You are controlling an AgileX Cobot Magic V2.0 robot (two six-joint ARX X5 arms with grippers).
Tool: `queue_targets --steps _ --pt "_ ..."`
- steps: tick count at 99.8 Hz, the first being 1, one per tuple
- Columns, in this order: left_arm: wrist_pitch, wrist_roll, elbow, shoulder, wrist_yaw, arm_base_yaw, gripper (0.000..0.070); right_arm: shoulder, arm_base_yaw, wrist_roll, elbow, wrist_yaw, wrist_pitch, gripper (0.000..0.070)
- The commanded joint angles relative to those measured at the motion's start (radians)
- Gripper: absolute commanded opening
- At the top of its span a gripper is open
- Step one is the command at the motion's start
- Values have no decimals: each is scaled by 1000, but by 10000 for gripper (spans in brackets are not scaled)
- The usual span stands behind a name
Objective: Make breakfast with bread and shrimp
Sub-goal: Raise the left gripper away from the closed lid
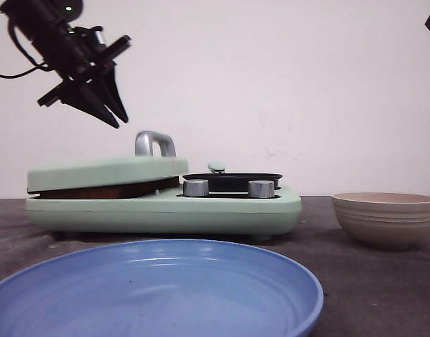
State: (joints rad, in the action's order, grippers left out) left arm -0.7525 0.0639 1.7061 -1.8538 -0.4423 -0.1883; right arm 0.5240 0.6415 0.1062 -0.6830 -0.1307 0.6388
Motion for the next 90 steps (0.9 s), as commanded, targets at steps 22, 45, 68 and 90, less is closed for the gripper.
queue_targets --steps 22,45,68,90 --pt "9 -37 23 -17 24 -34 10 4 8 18 -3 -1 -9 125" --pt "8 -26 23 -17 6 -33 10 4 8 17 -3 -2 -9 125" --pt "-20 -22 72 -10 -75 -7 10 4 8 17 -3 -2 -9 125" --pt "21 -23 105 120 -65 31 10 4 8 17 -3 -3 -10 125"
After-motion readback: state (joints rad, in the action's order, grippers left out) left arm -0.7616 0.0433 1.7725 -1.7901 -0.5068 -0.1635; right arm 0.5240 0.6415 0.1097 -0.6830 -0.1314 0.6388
